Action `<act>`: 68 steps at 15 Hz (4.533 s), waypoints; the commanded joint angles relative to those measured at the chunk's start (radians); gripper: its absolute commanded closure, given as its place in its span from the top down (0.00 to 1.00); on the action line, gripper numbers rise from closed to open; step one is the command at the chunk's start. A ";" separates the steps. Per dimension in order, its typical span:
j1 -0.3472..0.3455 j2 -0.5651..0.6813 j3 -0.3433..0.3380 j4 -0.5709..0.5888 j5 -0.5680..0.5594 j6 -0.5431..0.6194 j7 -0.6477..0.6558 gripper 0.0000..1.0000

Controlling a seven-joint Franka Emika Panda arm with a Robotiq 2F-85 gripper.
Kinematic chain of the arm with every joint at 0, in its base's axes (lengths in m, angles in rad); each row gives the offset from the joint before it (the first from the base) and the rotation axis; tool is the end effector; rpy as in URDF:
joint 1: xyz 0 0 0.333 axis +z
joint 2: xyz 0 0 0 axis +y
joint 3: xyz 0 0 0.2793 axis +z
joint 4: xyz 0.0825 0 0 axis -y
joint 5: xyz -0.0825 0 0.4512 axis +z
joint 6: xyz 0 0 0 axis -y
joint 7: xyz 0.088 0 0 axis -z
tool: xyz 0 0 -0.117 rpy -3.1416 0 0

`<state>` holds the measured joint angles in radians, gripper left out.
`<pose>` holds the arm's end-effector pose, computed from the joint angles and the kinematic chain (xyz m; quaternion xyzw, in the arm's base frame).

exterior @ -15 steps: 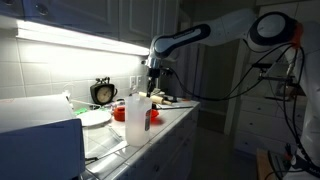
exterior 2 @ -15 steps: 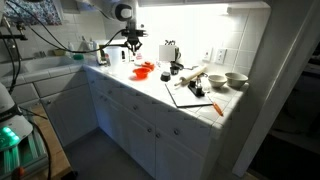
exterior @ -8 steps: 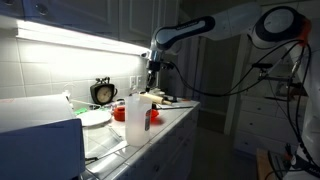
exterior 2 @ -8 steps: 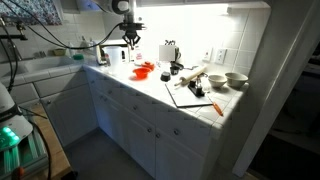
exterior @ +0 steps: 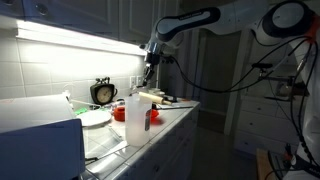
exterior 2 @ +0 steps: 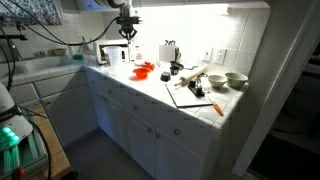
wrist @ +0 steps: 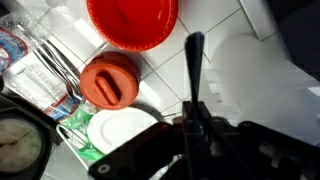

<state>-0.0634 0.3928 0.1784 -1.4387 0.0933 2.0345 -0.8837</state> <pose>0.7458 0.0755 0.4307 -0.8829 -0.4514 -0.1251 0.0321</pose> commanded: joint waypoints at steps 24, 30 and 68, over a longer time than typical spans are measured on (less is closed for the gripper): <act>0.116 -0.205 0.049 -0.442 0.062 0.454 -0.226 0.02; 0.105 -0.248 0.063 -0.566 0.088 0.631 -0.283 0.02; 0.078 -0.401 -0.120 -0.570 0.234 0.290 -0.537 0.02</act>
<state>0.0186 -0.0066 0.0899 -2.0454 0.3889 2.3982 -1.4464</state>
